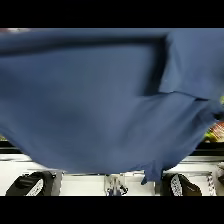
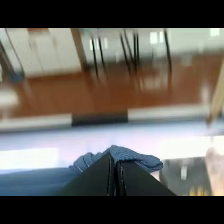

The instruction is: Fold the shirts.

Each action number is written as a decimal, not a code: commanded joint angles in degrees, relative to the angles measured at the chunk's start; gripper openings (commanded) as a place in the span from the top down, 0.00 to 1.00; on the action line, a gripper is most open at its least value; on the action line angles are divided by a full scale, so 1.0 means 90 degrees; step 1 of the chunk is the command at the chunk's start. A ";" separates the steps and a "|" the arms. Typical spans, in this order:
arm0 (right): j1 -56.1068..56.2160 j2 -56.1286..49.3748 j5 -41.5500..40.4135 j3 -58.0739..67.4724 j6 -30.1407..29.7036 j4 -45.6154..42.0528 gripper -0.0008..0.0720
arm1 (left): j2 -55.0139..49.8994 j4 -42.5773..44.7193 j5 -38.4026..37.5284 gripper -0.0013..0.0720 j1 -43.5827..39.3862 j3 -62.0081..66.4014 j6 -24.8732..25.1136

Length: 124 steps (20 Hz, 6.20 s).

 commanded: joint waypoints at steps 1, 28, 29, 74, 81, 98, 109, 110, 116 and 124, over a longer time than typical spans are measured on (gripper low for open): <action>0.0002 -0.1022 -0.1100 -0.0432 0.0250 -0.0430 0.89 | -0.0136 0.0335 -0.0148 0.94 0.0005 -0.1914 -0.0393; 0.0835 -0.4585 -0.0857 -0.1042 0.0580 -0.2783 0.14 | -0.3723 -0.1523 -0.1571 0.08 0.0974 -0.3801 -0.0639; 0.0605 -0.4605 -0.1217 -0.1049 0.0457 -0.2807 0.14 | -0.3361 -0.1872 -0.1229 0.08 0.0976 -0.4544 -0.0675; 0.1100 -0.6285 -0.1734 -0.2523 -0.0238 -0.2115 0.66 | -0.2436 -0.3599 0.2127 0.94 0.0165 -0.6603 -0.0092; 0.1338 -0.4019 -0.1797 -0.1183 -0.0857 -0.0539 0.89 | -0.1683 -0.1460 0.1979 0.94 0.0165 -0.2871 -0.0015; 0.1338 0.0651 -0.0469 0.1192 -0.0194 -0.1280 0.89 | 0.0724 0.0063 0.0204 0.94 0.0165 0.1440 -0.0019; 0.2742 -0.2375 -0.0379 -0.2472 0.0306 -0.1685 0.89 | -0.0430 0.0741 0.1253 0.94 0.0165 -0.3614 -0.0984; 0.2997 -0.2807 0.0418 -0.2535 0.0420 -0.1763 0.89 | -0.0877 0.0716 0.1613 0.94 0.0165 -0.3750 -0.1139; 0.3240 -0.4379 0.4515 -0.2509 0.1491 -0.1654 0.89 | -0.3704 0.0663 0.3026 0.94 0.0245 -0.3058 -0.1265; 0.3242 -0.5464 0.4476 -0.2511 0.1243 -0.1673 0.89 | -0.6360 -0.0219 0.4303 0.94 0.0245 -0.1491 -0.1673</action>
